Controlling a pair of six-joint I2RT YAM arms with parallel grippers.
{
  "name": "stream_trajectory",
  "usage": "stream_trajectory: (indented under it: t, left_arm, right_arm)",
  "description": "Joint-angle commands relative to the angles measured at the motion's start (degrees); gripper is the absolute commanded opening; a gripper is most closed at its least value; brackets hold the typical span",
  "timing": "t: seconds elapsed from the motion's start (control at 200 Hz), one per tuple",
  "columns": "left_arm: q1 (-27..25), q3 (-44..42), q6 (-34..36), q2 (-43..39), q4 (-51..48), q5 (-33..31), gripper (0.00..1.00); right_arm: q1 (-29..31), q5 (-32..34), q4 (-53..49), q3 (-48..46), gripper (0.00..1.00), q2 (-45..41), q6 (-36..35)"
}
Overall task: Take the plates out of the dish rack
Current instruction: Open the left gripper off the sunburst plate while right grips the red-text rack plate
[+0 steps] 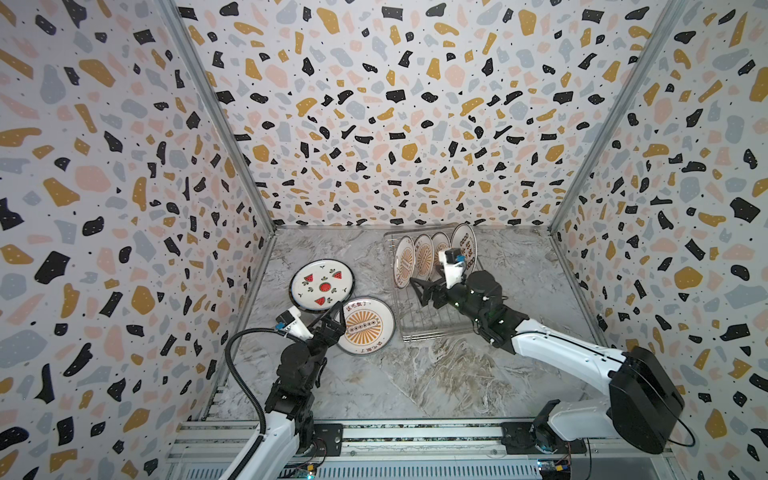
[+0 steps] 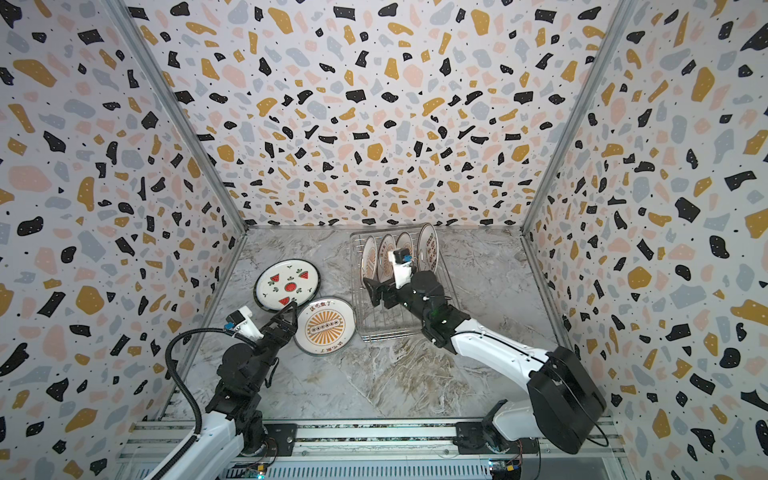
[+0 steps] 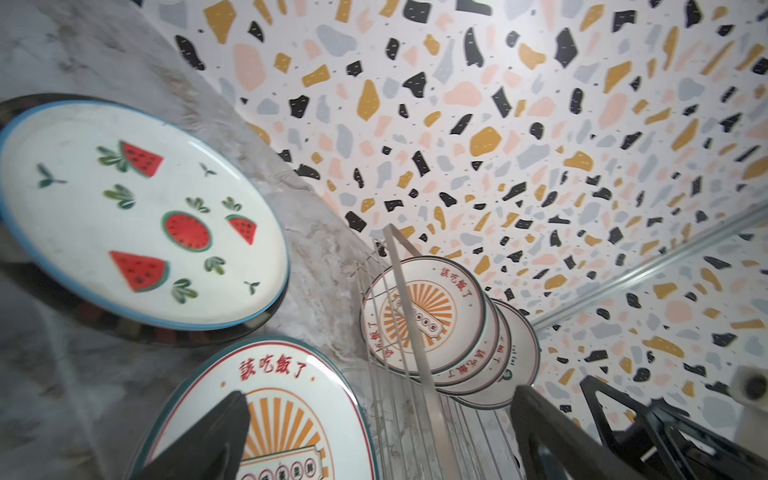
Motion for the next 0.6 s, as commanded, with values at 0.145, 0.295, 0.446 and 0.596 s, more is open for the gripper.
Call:
stream_trajectory:
  t: [0.145, 0.295, 0.446, 0.596]
  left_arm:
    - [-10.67, 5.33, 8.88, 7.52, 16.48, 3.52, 1.00]
    - [-17.79, 10.94, 13.27, 14.83, 17.06, 1.04, 1.00]
    - [-21.22, 15.48, 14.60, 21.38, 19.64, 0.45, 1.00]
    - [-23.19, 20.16, 14.40, 29.84, 22.35, 3.09, 1.00]
  right_arm:
    - [-6.01, 13.37, -1.34, -2.60, 0.99, -6.96, -0.27]
    - [-8.71, 12.90, -9.53, 3.81, 0.99, -3.53, -3.20]
    - [-10.57, 12.71, -14.03, 9.03, 0.99, 1.11, -4.39]
    - [-12.42, 14.93, -15.26, 11.48, 1.00, 4.26, -2.65]
